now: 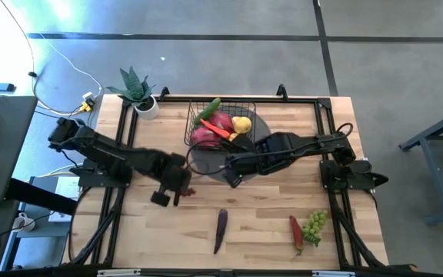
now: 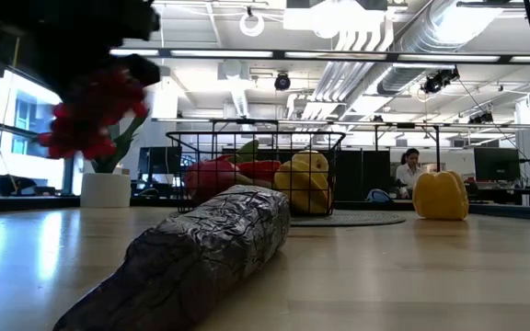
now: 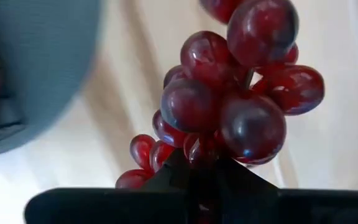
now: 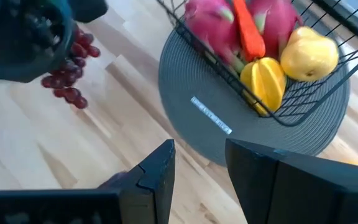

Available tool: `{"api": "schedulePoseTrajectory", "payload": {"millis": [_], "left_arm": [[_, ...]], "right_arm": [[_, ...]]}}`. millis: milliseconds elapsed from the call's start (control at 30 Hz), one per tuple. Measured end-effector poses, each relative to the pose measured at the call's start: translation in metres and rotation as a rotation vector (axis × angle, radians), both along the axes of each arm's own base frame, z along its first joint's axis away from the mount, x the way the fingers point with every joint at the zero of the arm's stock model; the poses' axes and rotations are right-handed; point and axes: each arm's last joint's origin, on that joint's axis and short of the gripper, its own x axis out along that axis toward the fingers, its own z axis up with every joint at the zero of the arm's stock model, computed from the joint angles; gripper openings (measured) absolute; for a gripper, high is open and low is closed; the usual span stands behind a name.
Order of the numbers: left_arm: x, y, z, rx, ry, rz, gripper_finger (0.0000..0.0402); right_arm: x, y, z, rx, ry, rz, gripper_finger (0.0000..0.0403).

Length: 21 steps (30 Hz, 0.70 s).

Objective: Build produce basket
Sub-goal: Put the red grapes into the black wire basket

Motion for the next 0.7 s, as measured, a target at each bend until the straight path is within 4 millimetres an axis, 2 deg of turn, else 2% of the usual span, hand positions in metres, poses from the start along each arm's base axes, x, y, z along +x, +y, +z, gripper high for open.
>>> {"api": "schedulePoseTrajectory", "payload": {"millis": [333,700], "left_arm": [[-0.005,0.065,0.03,0.053,-0.227,0.21,0.0004],[-0.017,0.115,0.06,-0.005,-0.511,0.437,0.0004]], "right_arm": [[-0.003,0.011,0.001,-0.031,-0.063,-0.093,0.0123],[-0.004,0.016,0.0,-0.029,-0.073,-0.109,0.0123]]}}
